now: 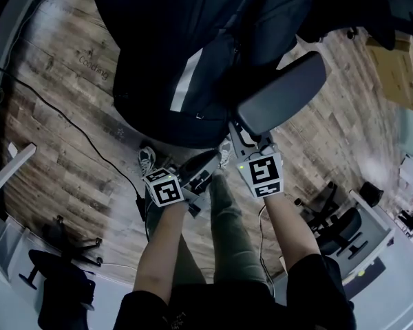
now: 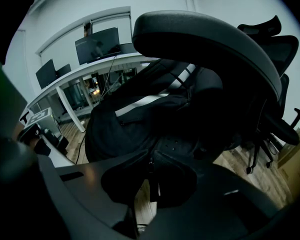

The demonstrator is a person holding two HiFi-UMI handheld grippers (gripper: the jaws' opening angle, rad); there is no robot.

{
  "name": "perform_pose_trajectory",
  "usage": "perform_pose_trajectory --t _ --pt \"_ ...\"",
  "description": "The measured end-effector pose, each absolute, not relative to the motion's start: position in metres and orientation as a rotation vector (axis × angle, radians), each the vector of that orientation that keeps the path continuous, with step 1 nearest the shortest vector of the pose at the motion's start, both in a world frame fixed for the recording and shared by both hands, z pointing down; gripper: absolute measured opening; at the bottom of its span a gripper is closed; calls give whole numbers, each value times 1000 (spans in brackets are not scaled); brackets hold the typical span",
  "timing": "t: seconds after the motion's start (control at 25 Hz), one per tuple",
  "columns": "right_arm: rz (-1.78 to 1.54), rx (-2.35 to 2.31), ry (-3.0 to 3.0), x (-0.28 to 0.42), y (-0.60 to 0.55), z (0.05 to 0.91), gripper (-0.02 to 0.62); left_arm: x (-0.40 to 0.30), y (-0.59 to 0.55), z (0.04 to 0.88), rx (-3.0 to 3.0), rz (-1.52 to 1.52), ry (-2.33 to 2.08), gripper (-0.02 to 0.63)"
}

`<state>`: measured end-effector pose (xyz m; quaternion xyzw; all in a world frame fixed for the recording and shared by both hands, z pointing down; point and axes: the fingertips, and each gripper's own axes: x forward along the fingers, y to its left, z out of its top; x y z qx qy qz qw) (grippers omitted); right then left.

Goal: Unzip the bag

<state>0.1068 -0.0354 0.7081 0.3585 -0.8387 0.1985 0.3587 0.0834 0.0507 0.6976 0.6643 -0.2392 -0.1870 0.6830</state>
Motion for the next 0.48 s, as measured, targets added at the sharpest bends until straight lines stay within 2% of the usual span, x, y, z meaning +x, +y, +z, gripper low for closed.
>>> perform_pose_trajectory --t 0.48 --pt "477 929 -2074 84 -35 724 60 22 57 700 1481 -366 -445 44"
